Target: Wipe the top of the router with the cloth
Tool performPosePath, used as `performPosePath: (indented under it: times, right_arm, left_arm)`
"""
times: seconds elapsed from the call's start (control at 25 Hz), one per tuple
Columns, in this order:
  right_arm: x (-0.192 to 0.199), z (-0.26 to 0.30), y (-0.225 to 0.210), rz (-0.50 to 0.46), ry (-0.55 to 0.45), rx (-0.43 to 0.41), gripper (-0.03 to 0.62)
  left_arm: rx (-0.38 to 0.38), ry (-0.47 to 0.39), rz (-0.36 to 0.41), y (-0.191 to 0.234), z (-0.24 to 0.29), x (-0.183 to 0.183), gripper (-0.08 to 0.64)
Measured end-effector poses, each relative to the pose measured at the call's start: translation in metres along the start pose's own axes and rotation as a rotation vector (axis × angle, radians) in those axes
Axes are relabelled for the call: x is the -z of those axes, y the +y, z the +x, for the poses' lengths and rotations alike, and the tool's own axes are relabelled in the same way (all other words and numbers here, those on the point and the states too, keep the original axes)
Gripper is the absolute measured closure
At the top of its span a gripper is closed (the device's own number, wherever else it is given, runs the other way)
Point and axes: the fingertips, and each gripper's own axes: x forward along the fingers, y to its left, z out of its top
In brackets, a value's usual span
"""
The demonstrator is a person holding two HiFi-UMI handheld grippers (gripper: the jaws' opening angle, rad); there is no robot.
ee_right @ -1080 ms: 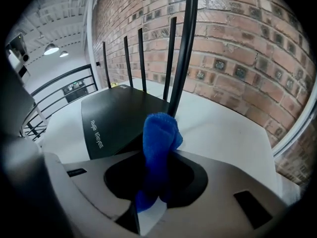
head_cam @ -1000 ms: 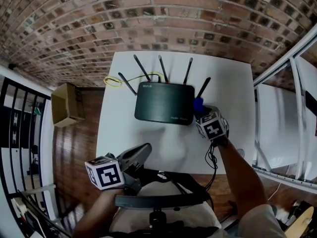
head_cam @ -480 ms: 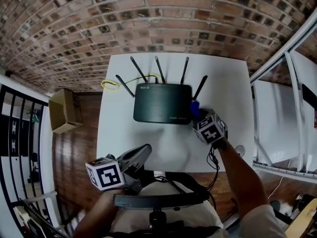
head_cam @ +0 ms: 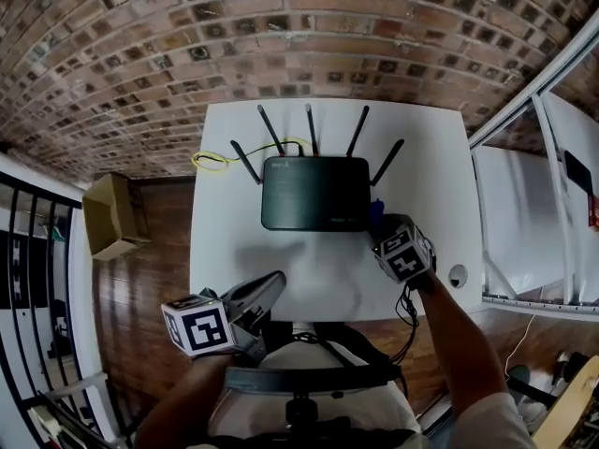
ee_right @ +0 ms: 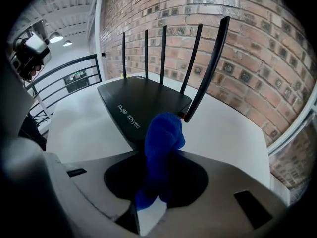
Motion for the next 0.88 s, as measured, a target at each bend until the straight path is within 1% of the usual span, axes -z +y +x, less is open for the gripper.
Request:
performPosePath:
  times: [0.08,0.24,0.4,0.6,0.72,0.88]
  right_arm:
    - [0.002,-0.002,0.004,0.016,0.008,0.008,0.474]
    - [0.008,-0.002,0.01,0.014,0.016,0.021,0.474]
    - [0.012,-0.004,0.016,0.05,0.023,0.045,0.474]
    - [0.012,-0.009,0.028,0.132,0.037,0.098,0.475]
    - [0.007,-0.013,0.034,0.199,0.052,0.138,0.476]
    - [0.008,-0.007,0.036,0.266,0.041,0.176,0.476]
  left_arm:
    - [0.008,0.004,0.007,0.004,-0.005,-0.004,0.558]
    - [0.019,0.008,0.018,0.009,-0.014,-0.01,0.558]
    - [0.033,0.005,0.018,0.011,-0.019,-0.016,0.558]
    - [0.022,0.002,0.013,0.02,-0.032,-0.024,0.558]
    - [0.029,0.0,0.017,0.026,-0.038,-0.028,0.558]
    - [0.042,-0.001,0.012,0.029,-0.042,-0.033,0.558]
